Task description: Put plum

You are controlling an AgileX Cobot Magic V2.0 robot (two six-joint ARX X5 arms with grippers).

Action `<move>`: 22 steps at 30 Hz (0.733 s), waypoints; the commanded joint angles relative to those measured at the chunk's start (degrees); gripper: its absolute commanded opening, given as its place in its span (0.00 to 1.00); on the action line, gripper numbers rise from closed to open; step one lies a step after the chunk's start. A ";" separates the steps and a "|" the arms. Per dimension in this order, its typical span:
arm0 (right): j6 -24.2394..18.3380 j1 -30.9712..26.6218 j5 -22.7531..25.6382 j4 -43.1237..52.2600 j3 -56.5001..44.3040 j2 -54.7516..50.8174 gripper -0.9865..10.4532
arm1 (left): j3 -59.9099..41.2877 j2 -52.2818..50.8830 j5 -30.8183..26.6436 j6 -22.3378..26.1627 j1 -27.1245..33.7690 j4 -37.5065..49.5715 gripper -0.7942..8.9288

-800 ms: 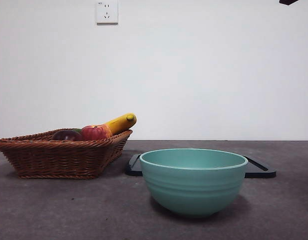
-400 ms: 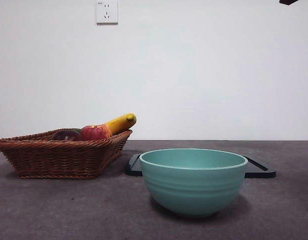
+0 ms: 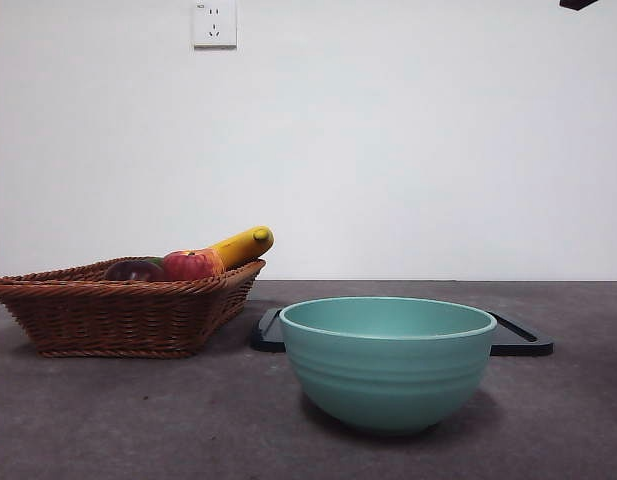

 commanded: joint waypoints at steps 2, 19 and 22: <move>-0.63 0.37 -0.13 0.44 0.79 0.35 0.09 | -1.20 -0.11 -0.17 -0.13 0.11 -0.33 0.09; -4.90 -1.38 0.44 2.82 0.76 -0.09 0.09 | -1.18 -0.11 -0.17 -0.13 0.11 -0.33 0.09; -8.28 -5.09 1.27 9.66 0.24 -1.46 0.09 | -1.20 -0.11 -0.17 -0.13 0.11 -0.33 0.09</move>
